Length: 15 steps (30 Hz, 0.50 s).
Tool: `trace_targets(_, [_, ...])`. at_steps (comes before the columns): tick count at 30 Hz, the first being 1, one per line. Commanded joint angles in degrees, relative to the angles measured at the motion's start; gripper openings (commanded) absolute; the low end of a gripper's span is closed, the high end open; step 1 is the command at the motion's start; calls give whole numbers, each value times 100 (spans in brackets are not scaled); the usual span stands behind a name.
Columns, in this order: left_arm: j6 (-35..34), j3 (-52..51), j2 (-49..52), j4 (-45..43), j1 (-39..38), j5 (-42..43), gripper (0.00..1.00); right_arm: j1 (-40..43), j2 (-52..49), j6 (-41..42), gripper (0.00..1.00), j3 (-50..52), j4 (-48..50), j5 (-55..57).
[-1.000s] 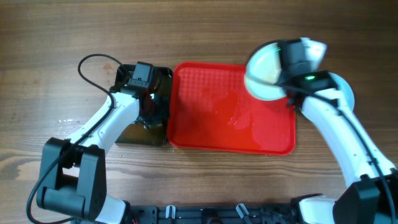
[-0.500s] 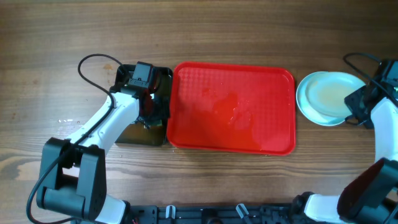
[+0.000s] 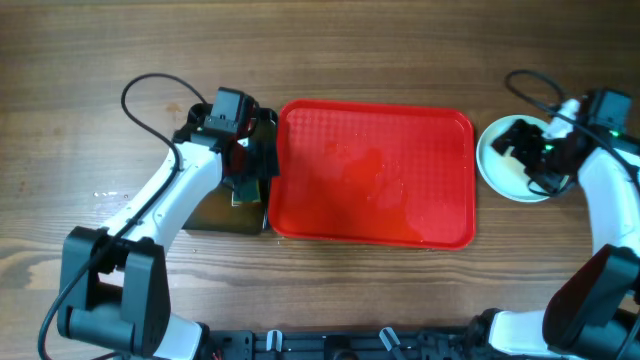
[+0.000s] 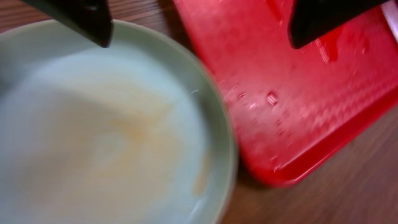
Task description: Clean dirty plates on tray and stack at the side
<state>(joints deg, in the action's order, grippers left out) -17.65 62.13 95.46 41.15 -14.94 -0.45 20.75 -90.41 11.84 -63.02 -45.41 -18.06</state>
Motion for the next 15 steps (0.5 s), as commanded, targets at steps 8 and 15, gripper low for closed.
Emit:
trace_targets(8, [-706, 881, -776, 1810, 297, 553, 100, -2476, 1690, -387, 99, -420, -935, 887])
trace_targets(15, [-632, -509, -3073, 1113, 164, 284, 100, -2546, 4004, -501, 99, 756, -442, 1145])
